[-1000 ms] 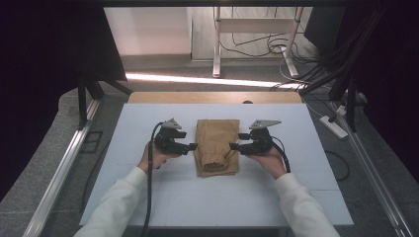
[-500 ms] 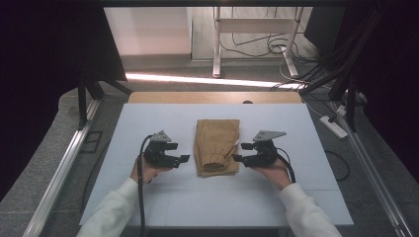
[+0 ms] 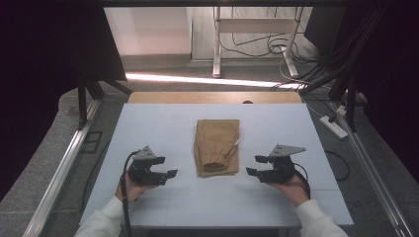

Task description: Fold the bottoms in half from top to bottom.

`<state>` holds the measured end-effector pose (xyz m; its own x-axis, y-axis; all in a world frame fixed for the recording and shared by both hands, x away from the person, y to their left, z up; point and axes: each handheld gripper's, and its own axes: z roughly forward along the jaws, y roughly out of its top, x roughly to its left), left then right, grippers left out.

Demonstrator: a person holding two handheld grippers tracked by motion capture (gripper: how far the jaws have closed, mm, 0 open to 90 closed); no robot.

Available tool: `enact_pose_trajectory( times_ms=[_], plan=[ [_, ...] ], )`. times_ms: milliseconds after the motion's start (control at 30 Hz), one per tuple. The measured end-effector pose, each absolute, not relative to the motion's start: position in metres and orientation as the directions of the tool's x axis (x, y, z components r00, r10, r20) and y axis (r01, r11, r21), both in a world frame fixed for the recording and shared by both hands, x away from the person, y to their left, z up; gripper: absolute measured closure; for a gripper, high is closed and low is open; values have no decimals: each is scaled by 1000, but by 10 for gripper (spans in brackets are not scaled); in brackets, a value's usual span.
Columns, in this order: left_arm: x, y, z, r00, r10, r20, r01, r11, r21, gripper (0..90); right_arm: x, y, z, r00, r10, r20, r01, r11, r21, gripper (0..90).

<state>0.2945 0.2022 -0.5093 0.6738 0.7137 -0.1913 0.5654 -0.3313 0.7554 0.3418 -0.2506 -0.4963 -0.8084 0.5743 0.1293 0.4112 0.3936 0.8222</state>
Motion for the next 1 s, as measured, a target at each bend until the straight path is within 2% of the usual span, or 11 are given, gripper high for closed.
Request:
enact_pose_trajectory(
  times_ms=[333, 1000],
  plan=[
    [280, 213, -514, 674, 715, -188, 565, -333, 755, 239, 325, -282, -501, -794, 599, 104, 409, 398, 821, 346],
    [278, 214, -513, 662, 727, -179, 564, -327, 758, 235, 323, -293, -502, -783, 611, 116, 415, 373, 830, 343]
  ],
)
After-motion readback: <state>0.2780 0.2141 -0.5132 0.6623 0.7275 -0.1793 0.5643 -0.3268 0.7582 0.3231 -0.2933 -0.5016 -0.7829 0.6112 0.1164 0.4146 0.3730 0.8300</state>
